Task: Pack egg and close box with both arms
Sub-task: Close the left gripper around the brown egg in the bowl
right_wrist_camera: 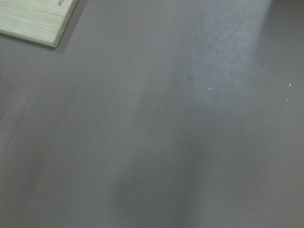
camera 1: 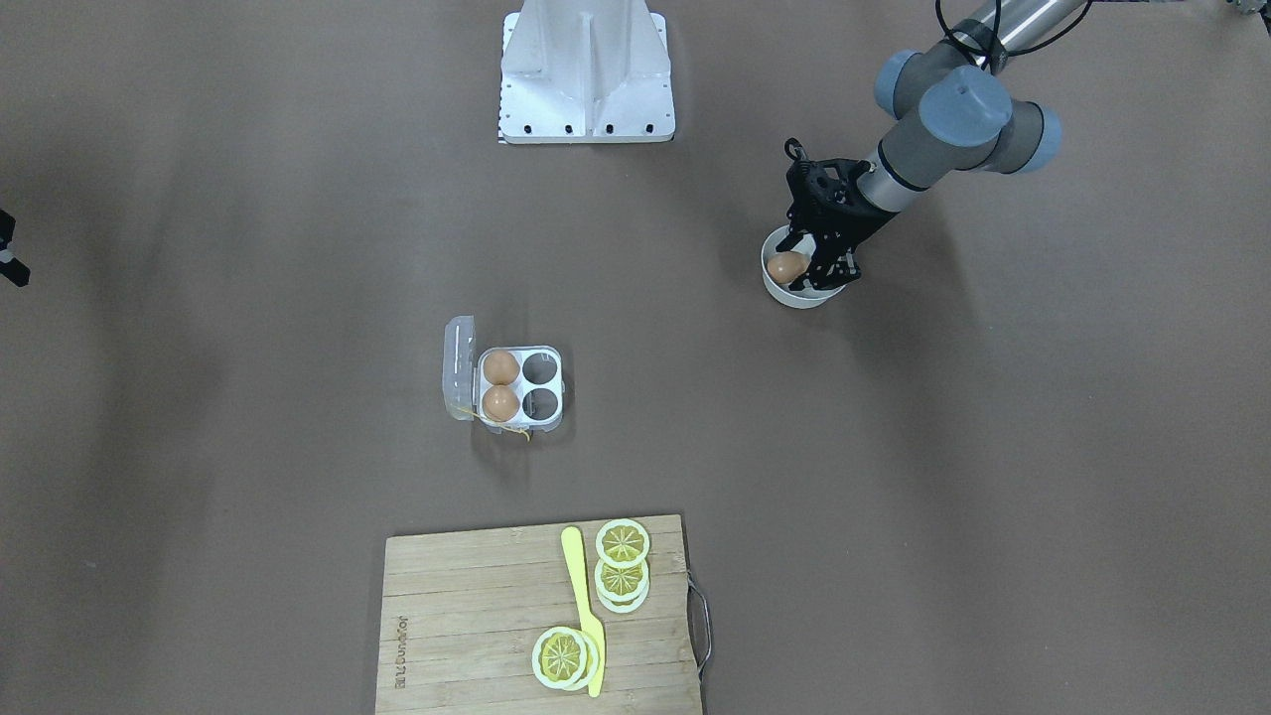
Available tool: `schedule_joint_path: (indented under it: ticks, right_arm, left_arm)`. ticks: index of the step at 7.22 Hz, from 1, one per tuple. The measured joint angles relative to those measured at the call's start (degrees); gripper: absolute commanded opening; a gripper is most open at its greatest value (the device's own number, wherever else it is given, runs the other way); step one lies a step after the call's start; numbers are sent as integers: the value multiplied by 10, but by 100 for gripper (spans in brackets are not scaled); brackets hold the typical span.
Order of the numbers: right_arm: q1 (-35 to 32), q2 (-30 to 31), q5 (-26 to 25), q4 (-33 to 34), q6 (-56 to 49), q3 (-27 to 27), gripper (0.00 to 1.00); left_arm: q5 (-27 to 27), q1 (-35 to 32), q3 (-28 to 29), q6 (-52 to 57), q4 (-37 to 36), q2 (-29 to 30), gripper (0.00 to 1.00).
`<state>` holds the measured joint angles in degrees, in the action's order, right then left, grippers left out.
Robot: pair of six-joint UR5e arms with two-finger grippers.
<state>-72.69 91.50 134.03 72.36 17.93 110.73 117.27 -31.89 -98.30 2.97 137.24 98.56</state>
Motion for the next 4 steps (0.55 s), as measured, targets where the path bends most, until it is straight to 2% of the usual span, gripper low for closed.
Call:
schedule_joint_path:
  ticks: [1, 2, 4]
  right_arm:
    - [0, -1, 0, 0, 0, 0, 100]
    - [0, -2, -1, 1, 0, -1, 100]
    - [0, -2, -1, 1, 0, -2, 100]
  left_arm:
    - [1, 0, -2, 0, 1, 0, 32]
    - [2, -2, -5, -1, 2, 0, 24]
    - [4, -28, -9, 0, 22, 2, 22]
